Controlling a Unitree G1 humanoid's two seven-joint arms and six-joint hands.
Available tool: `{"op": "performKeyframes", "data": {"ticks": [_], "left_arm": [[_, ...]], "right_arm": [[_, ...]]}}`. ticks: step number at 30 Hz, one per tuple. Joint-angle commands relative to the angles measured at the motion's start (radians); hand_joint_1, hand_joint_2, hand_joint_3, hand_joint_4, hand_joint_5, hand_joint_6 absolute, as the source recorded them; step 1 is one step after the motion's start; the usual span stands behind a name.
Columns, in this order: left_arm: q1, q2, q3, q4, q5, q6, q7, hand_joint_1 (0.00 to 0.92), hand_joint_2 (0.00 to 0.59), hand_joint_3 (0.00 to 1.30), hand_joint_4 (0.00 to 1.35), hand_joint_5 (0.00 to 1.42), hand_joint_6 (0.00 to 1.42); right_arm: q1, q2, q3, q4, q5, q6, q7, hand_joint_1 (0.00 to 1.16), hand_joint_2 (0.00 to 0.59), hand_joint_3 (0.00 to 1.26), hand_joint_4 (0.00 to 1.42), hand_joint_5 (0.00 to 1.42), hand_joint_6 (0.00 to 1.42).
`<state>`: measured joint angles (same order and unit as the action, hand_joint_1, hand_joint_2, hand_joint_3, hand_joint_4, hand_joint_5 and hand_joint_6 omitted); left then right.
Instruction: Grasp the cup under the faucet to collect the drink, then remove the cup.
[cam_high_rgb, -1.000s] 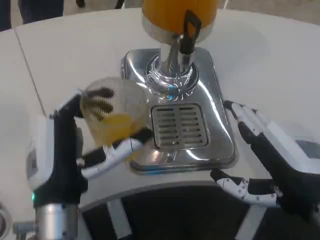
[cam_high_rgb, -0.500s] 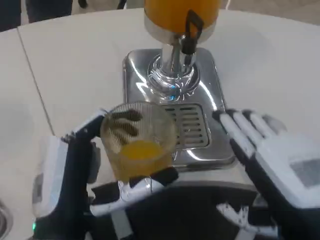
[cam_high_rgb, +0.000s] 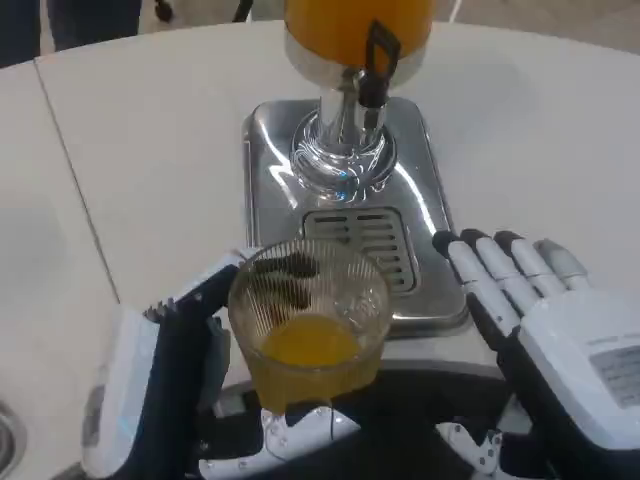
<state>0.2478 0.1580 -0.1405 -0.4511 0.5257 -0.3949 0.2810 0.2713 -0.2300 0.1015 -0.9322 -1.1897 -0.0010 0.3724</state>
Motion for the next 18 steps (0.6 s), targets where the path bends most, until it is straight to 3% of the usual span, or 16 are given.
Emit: {"op": "performKeyframes", "data": {"ticks": [1, 18], "left_arm": [[0.011, -0.012, -0.017, -0.032, 0.007, -0.045, -0.012, 0.66, 0.019, 1.13, 1.22, 1.36, 1.42], [-0.018, -0.033, -0.023, -0.001, 0.021, -0.025, -0.028, 0.66, 0.019, 1.13, 1.22, 1.36, 1.42]], "right_arm": [[0.031, 0.004, -0.021, -0.006, 0.018, -0.03, -0.02, 0.57, 0.41, 0.0, 0.0, 0.0, 0.0], [-0.02, 0.086, 0.025, 0.077, -0.056, -0.033, -0.055, 0.57, 0.411, 0.0, 0.0, 0.0, 0.0]]}}
